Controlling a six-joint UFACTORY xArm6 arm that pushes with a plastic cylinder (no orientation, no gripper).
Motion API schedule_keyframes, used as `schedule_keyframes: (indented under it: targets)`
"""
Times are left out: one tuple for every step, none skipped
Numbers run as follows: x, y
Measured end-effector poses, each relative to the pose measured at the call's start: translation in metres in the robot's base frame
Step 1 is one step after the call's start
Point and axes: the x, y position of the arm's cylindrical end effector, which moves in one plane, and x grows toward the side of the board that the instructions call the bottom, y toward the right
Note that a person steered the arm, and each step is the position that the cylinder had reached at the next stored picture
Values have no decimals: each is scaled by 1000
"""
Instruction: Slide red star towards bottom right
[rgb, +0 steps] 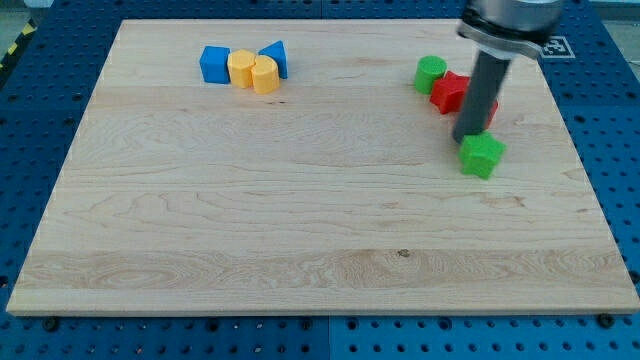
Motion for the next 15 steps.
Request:
schedule_keyframes:
  targets:
    - [41, 17]
    - [86, 32]
    - [116, 35]
    - [116, 10]
    - [87, -51]
    - [28, -108]
    - [-67, -132]
    - [-151, -126]
    - [-166, -70]
    - [-154, -5]
    - [-134, 26]
    - [-120, 17]
    - [-120, -17]
    - [-103, -23]
    - [-73, -16]
